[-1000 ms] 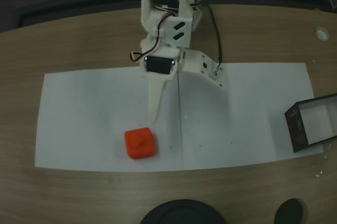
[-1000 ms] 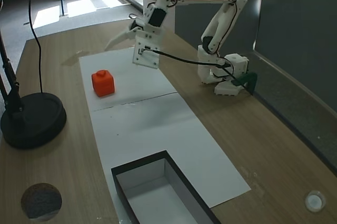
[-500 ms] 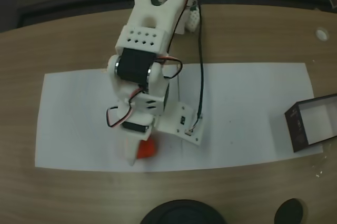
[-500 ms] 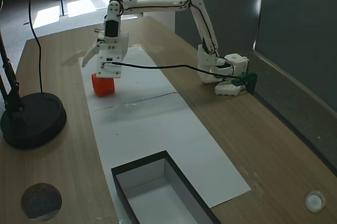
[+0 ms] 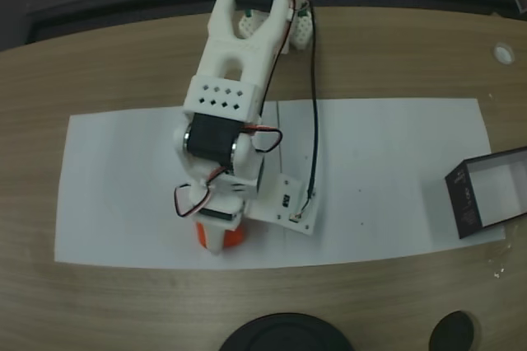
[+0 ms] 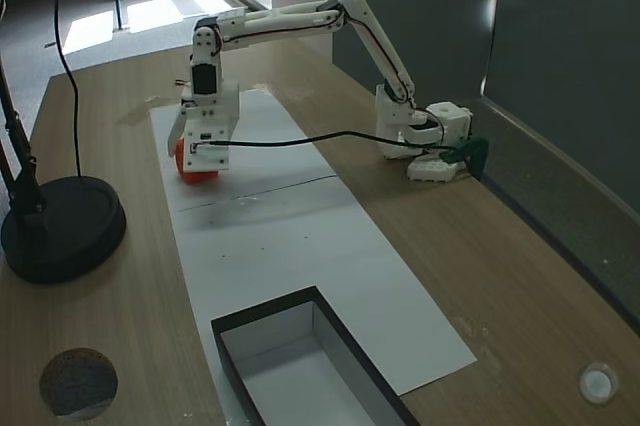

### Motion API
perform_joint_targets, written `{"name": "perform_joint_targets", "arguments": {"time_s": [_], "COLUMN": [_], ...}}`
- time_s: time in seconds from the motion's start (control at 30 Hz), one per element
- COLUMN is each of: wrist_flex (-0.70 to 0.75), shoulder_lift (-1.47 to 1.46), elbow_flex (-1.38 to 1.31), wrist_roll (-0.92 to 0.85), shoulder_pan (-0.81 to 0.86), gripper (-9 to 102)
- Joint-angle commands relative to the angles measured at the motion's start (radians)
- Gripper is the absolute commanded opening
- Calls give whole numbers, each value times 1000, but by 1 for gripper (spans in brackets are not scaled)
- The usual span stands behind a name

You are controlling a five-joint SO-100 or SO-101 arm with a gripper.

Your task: Grab a orange square and put it in the box.

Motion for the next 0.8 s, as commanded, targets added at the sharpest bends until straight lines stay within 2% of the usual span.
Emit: {"name": "perform_joint_targets", "arguments": {"time_s": [0.0,0.07,0.2,0.37,0.57,0.77], "wrist_flex": [0,0,14,156,276,321], "shoulder_lift": [8,0,18,137,296,362], "elbow_flex": [-60,-61,-115,-396,-779,-873], "wrist_roll": [0,0,0,0,-2,-2], "shoulder_pan": [-6,-6,-26,-130,-417,-808], "gripper": [11,5,5,5,4,5]}}
